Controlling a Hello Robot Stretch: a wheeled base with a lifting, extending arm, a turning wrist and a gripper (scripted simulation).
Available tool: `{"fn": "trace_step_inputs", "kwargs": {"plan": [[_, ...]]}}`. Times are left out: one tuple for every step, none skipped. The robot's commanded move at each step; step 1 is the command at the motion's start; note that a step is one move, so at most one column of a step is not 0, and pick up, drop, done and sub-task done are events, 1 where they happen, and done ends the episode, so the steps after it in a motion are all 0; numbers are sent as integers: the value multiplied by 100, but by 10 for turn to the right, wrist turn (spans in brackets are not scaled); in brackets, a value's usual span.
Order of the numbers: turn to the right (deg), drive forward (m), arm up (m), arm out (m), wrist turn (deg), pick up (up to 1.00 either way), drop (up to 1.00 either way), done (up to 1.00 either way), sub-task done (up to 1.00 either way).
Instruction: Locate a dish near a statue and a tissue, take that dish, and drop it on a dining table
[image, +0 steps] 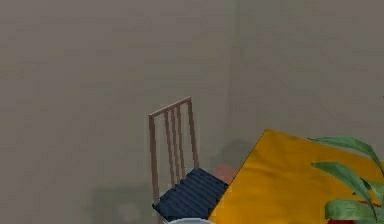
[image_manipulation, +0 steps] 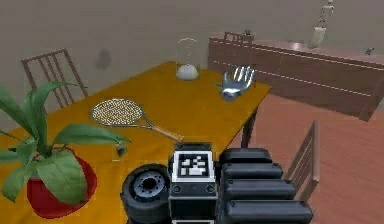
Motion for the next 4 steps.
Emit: {"fn": "trace_step_inputs", "kwargs": {"plan": [[0, 0, 0, 48, 0, 0, 0, 0, 0], [0, 0, 0, 0, 450, 0, 0, 0, 0], [0, 0, 0, 0, 450, 0, 0, 0, 0], [0, 0, 0, 0, 60, 0, 0, 0, 0]]}}
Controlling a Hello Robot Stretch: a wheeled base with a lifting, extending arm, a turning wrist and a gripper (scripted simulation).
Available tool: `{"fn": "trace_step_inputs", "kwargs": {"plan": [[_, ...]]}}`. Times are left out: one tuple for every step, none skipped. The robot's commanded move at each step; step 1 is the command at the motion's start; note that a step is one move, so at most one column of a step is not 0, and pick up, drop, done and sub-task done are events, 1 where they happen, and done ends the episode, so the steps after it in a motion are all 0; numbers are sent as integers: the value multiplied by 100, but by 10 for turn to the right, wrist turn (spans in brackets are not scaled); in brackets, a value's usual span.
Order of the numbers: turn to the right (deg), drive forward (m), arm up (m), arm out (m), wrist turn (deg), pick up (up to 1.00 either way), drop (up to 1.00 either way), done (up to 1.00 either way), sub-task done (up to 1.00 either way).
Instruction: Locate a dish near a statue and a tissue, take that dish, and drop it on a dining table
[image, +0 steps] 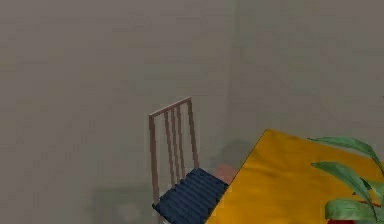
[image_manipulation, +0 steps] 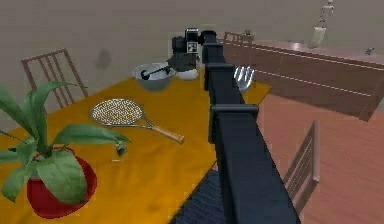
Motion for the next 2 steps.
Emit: {"fn": "trace_step_inputs", "kwargs": {"plan": [[0, 0, -32, 0, 0, 0, 0, 0, 0], [0, 0, 0, 0, 0, 0, 100, 0, 0]]}}
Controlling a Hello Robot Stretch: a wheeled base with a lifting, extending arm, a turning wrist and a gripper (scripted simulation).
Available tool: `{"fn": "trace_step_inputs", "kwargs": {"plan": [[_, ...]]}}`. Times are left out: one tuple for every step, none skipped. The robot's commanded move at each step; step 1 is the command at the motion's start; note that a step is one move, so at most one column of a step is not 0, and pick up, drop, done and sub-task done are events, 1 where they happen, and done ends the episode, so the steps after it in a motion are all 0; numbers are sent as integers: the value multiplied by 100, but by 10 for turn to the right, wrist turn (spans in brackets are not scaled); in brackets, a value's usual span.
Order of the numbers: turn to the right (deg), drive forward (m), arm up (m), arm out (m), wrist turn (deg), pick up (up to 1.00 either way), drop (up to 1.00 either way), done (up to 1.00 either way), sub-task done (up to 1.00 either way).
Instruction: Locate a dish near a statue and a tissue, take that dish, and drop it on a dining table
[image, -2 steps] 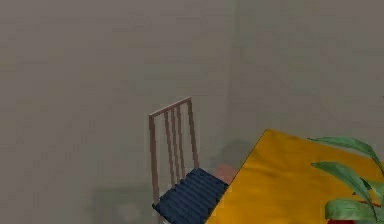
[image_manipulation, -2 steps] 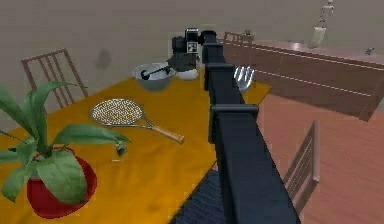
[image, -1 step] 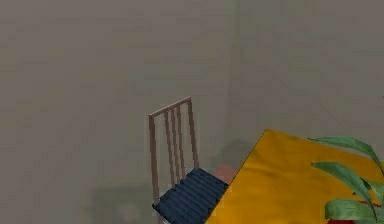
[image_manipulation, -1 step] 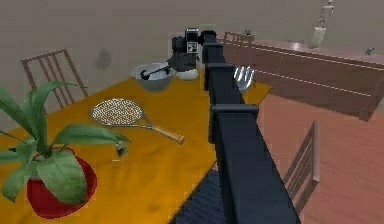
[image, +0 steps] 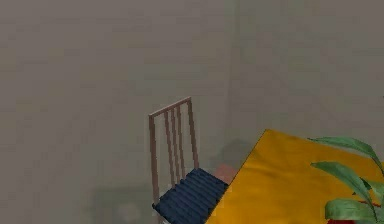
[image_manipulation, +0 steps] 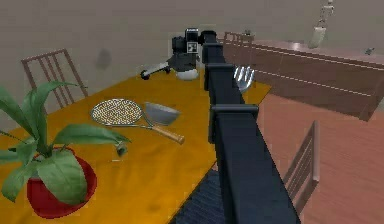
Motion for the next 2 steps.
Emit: {"fn": "trace_step_inputs", "kwargs": {"plan": [[0, 0, 0, -10, 0, 0, 0, 0, 0], [0, 0, 0, 0, 0, 0, 0, 100, 0]]}}
